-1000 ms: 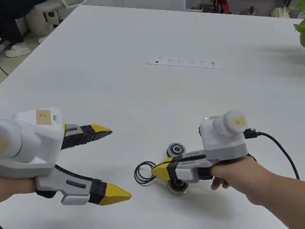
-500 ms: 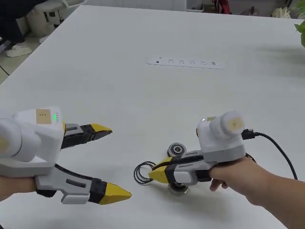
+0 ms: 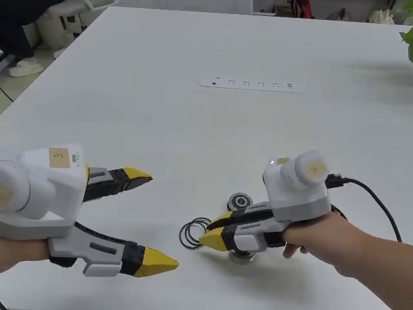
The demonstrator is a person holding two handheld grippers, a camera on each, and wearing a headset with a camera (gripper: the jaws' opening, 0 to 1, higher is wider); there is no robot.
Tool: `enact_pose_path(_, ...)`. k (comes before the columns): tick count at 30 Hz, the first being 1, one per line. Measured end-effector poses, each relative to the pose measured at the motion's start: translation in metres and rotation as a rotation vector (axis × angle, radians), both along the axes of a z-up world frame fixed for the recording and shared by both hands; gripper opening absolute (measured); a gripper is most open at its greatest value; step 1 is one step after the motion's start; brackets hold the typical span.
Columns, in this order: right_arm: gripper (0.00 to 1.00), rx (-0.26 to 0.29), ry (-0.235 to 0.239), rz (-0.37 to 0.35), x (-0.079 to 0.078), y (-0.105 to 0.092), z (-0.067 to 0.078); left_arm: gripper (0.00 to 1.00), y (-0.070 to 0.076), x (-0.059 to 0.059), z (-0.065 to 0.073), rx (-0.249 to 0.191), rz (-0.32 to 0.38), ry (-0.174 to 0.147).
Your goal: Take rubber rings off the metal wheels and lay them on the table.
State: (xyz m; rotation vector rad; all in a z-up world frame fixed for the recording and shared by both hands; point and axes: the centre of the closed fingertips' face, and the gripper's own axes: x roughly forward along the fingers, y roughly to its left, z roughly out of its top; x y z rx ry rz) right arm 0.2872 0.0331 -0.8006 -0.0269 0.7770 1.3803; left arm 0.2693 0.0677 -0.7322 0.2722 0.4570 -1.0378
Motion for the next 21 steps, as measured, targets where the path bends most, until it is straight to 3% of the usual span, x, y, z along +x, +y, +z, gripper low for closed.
enact_pose_path(21,0.21,0.036,-0.03,-0.016,0.005,-0.003,0.017,0.86,-0.003,0.001,0.003,0.001,-0.007,-0.006)
